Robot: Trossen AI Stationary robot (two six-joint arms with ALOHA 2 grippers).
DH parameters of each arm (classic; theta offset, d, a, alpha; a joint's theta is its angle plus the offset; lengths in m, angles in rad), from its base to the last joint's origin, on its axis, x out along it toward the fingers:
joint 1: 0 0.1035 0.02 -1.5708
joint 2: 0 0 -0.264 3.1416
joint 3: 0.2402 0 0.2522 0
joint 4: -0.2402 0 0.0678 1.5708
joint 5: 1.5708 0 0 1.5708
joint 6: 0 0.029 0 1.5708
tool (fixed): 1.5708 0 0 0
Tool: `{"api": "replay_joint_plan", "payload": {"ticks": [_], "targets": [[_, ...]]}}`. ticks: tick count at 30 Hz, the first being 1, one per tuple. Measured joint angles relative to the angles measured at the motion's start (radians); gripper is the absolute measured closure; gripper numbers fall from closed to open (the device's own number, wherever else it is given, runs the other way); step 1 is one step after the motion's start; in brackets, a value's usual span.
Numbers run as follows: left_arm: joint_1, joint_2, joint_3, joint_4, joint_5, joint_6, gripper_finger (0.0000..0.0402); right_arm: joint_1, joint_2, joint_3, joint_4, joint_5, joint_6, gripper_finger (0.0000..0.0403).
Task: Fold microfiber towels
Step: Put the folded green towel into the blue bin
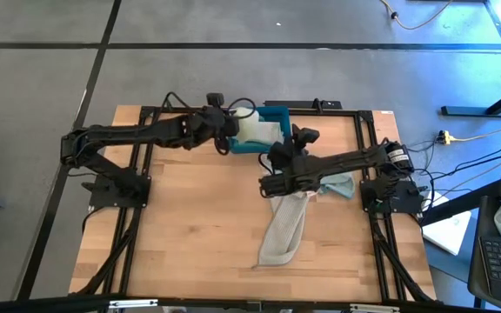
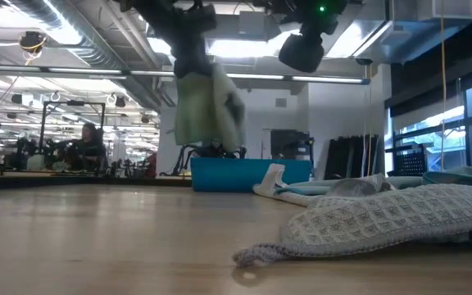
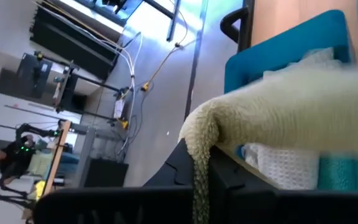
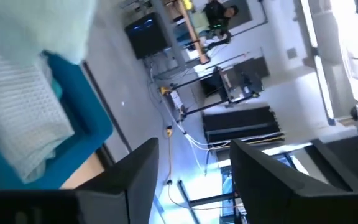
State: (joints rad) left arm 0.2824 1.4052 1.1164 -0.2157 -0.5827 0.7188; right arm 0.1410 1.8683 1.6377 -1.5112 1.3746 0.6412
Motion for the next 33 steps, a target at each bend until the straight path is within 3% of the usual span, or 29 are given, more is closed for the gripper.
{"api": "replay_joint_plan", "payload": {"ticks": [5,7,9,12,14,19,25,33], "targets": [[0.008,0.000,0.000,0.000,0.030,0.010,0.0401,-0.047,-0.002,0.007,0.271,-0.142,-0.357,0.0202],[0.009,0.000,0.000,0.000,0.047,0.010,0.0401,-0.088,-0.002,0.007,0.428,-0.285,-0.584,0.0204],[0.014,0.000,0.000,-0.003,0.087,0.020,0.0401,-0.131,-0.001,0.007,0.589,-0.495,-0.783,0.0206],[0.033,0.000,0.000,-0.027,0.153,0.025,0.0401,-0.185,-0.002,0.009,0.764,-0.744,-0.928,0.0209],[0.050,0.000,0.000,-0.050,0.177,0.024,0.0401,-0.206,-0.013,0.013,0.805,-0.804,-0.938,0.0211],[0.098,0.000,0.000,-0.077,0.188,0.020,0.0401,-0.218,-0.078,0.024,0.868,-0.813,-0.901,0.0212],[0.139,0.000,0.000,-0.076,0.271,0.014,0.0401,-0.224,-0.124,0.025,0.991,-1.029,-0.753,0.0180],[0.141,0.000,0.000,-0.076,0.283,-0.040,0.0401,-0.261,0.004,0.024,1.058,-0.944,-0.619,0.0084]]}}
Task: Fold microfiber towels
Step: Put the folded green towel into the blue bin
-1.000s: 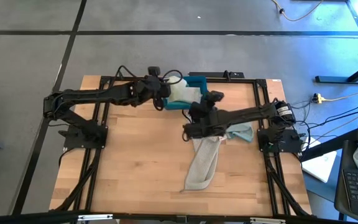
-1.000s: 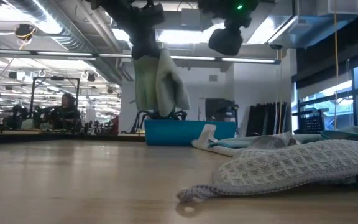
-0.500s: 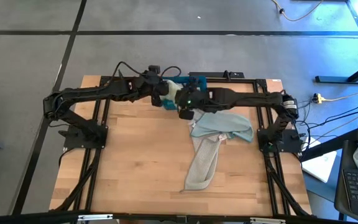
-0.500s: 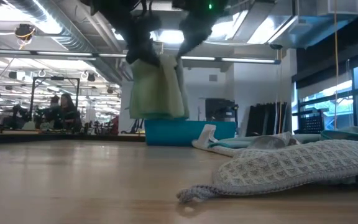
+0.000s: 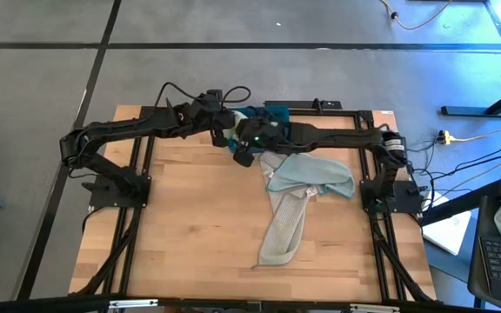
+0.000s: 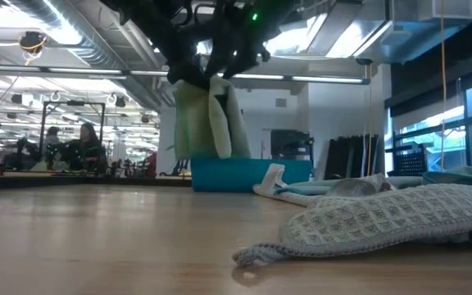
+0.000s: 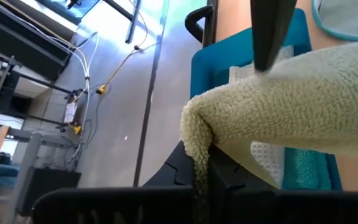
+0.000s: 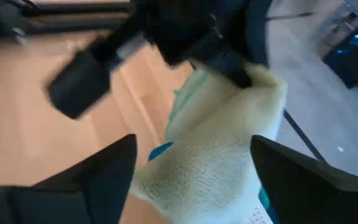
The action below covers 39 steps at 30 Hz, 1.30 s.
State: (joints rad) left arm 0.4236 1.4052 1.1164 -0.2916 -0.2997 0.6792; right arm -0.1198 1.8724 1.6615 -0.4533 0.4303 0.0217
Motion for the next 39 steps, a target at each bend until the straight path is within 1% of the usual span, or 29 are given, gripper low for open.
{"api": "replay_joint_plan", "payload": {"ticks": [3,6,8,10,13,17,20,23,28,29,33,35,39], "targets": [[0.000,0.000,0.000,-0.013,0.000,-0.008,0.0401,-0.002,0.027,-0.001,0.007,0.115,-0.001,0.0058],[-0.001,0.000,0.000,-0.024,0.003,-0.020,0.0401,-0.007,0.029,0.000,0.027,0.205,-0.001,0.0048],[-0.001,0.000,0.000,-0.025,0.005,-0.016,0.0402,-0.018,0.029,0.000,0.024,0.211,-0.002,0.0048],[-0.001,0.000,0.000,-0.026,0.006,-0.015,0.0401,-0.031,0.030,0.000,0.000,0.192,0.001,0.0058],[-0.001,0.000,0.000,-0.026,0.006,0.001,0.0402,-0.060,0.033,0.000,-0.054,0.126,0.022,0.0087],[-0.001,0.000,0.000,-0.024,0.007,0.005,0.0401,-0.097,0.047,-0.003,-0.066,0.027,0.017,0.0136],[-0.001,0.000,0.000,-0.025,0.006,0.011,0.0402,-0.108,0.046,0.000,-0.066,0.019,-0.035,0.0183],[-0.001,0.001,0.000,-0.027,0.007,0.042,0.0402,-0.111,0.044,0.000,-0.112,0.038,-0.110,0.0247],[0.002,0.002,0.000,-0.026,0.017,0.150,0.0402,-0.133,0.040,0.000,-0.139,0.044,-0.242,0.0377],[0.003,0.002,0.000,-0.025,0.028,0.177,0.0402,-0.138,0.040,0.000,-0.139,0.044,-0.266,0.0386],[0.027,0.002,0.000,0.006,0.109,0.284,0.0401,-0.169,0.035,0.000,-0.133,0.058,-0.363,0.0383],[0.053,0.005,0.000,0.038,0.152,0.330,0.0402,-0.186,0.026,0.002,-0.135,0.092,-0.415,0.0388],[0.130,0.048,-0.001,0.136,0.259,0.387,0.0401,-0.229,0.018,0.002,-0.149,0.101,-0.521,0.0393]]}}
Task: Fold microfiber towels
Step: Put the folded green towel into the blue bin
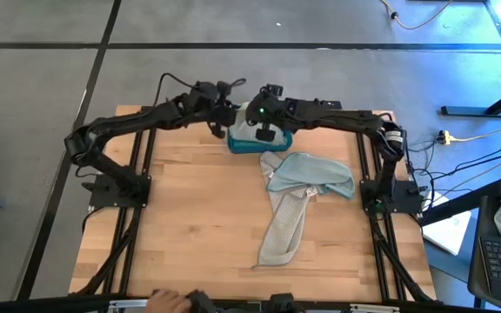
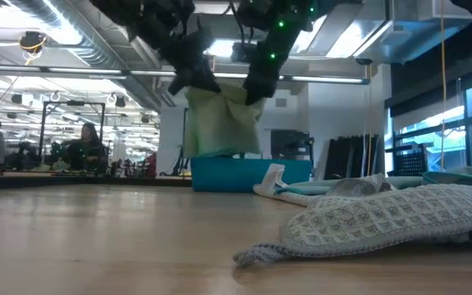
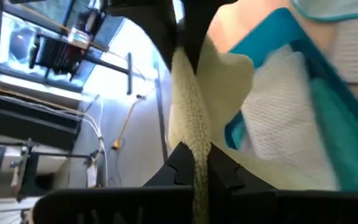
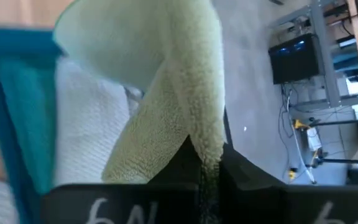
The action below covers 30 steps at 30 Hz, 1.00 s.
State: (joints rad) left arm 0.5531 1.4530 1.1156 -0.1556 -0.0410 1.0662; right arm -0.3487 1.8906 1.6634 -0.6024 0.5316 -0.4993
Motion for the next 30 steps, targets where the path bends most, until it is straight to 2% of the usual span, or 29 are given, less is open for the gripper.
{"api": "replay_joint_plan", "payload": {"ticks": [6,13,18,20,25,30], "targets": [[0.072,0.091,0.000,0.136,0.041,0.058,0.0401,-0.076,-0.004,-0.002,-0.018,-0.069,-0.074,0.0391],[0.079,0.162,0.003,0.232,0.034,0.144,0.0401,-0.156,-0.004,-0.002,-0.014,-0.124,-0.187,0.0391],[0.083,0.198,0.002,0.295,0.025,0.240,0.0401,-0.203,-0.004,-0.002,-0.028,-0.254,-0.189,0.0392],[0.083,0.208,0.002,0.301,0.031,0.258,0.0402,-0.206,-0.004,-0.002,-0.061,-0.261,-0.186,0.0392],[0.063,0.216,0.002,0.264,0.044,0.192,0.0402,-0.209,-0.004,-0.002,-0.133,-0.299,-0.185,0.0391],[0.009,0.216,0.002,0.216,0.025,0.118,0.0401,-0.212,-0.004,-0.002,-0.229,-0.464,-0.167,0.0390]]}}
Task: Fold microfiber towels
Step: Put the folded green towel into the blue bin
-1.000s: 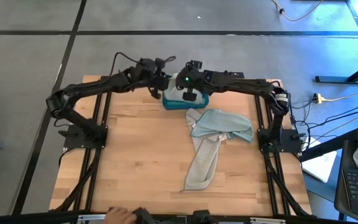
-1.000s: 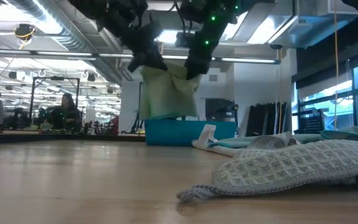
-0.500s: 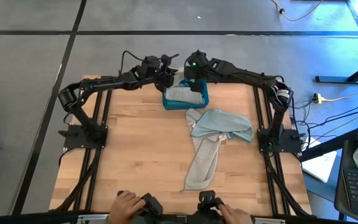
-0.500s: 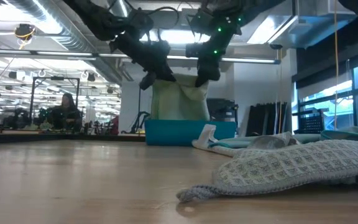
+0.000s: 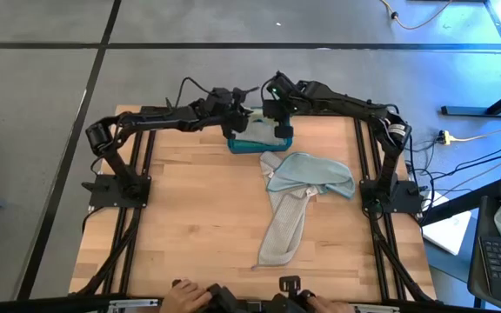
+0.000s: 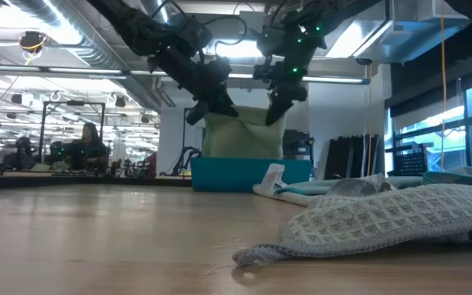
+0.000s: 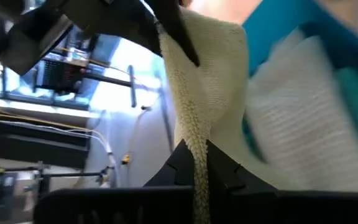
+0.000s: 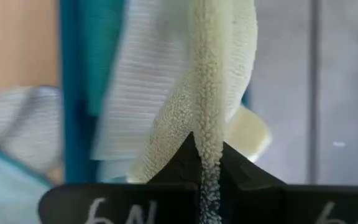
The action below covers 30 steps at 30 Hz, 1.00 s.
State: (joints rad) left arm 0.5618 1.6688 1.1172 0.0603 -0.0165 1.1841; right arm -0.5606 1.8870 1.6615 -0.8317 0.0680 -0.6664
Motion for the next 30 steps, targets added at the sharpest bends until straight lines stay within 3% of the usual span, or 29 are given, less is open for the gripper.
{"api": "replay_joint_plan", "payload": {"ticks": [4,12,17,21,25,30], "targets": [[-0.051,-0.001,0.000,-0.088,-0.012,-0.007,0.0402,0.000,0.000,-0.010,-0.048,-0.086,0.034,0.0390],[-0.116,-0.001,0.000,-0.209,-0.005,-0.132,0.0402,-0.002,0.000,-0.149,0.031,-0.219,-0.014,0.0390],[-0.119,-0.001,0.000,-0.261,0.069,-0.249,0.0401,-0.002,0.000,-0.212,0.094,-0.241,-0.020,0.0390],[-0.118,0.009,0.002,-0.270,0.081,-0.268,0.0401,-0.002,0.000,-0.214,0.093,-0.235,-0.024,0.0390],[-0.102,0.063,0.002,-0.269,0.167,-0.294,0.0392,-0.003,0.000,-0.219,0.052,-0.215,-0.045,0.0389],[-0.081,0.152,0.000,-0.278,0.108,-0.278,0.0366,-0.024,0.004,-0.222,0.029,-0.144,-0.053,0.0389]]}}
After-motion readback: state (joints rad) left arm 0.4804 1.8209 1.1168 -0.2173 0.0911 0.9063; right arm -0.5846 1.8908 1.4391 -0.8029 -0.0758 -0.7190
